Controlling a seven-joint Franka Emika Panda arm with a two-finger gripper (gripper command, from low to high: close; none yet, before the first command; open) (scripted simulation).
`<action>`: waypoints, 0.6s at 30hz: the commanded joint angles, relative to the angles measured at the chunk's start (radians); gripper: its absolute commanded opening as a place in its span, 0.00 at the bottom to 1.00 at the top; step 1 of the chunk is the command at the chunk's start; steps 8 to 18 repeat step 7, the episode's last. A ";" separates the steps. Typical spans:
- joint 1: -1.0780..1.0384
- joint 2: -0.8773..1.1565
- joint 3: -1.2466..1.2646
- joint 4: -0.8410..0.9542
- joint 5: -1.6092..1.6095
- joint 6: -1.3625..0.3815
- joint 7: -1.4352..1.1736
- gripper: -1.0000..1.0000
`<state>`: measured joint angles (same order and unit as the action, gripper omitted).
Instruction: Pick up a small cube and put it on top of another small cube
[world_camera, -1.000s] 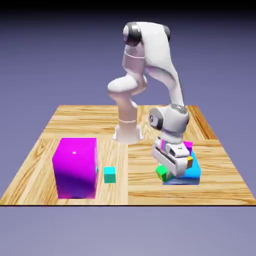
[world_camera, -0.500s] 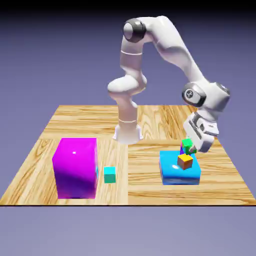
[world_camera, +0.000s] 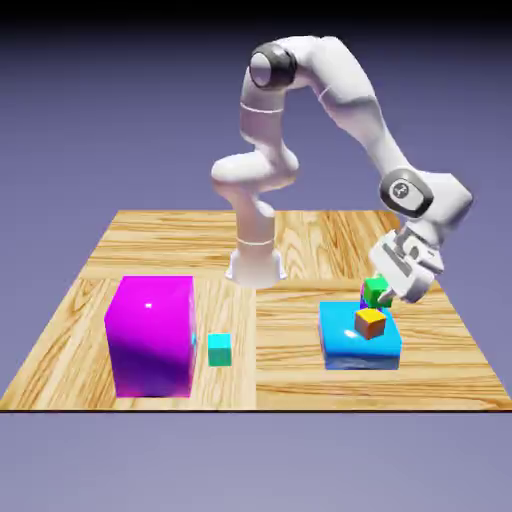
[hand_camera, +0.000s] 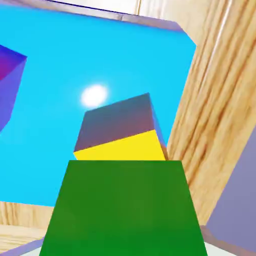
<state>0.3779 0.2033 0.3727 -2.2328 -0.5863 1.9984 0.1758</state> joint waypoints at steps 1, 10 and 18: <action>-0.036 0.007 0.034 -0.004 -0.014 0.006 0.009 0.00; -0.207 0.040 0.192 -0.024 -0.066 0.033 0.047 1.00; -0.207 0.040 0.192 -0.024 -0.066 0.033 0.047 1.00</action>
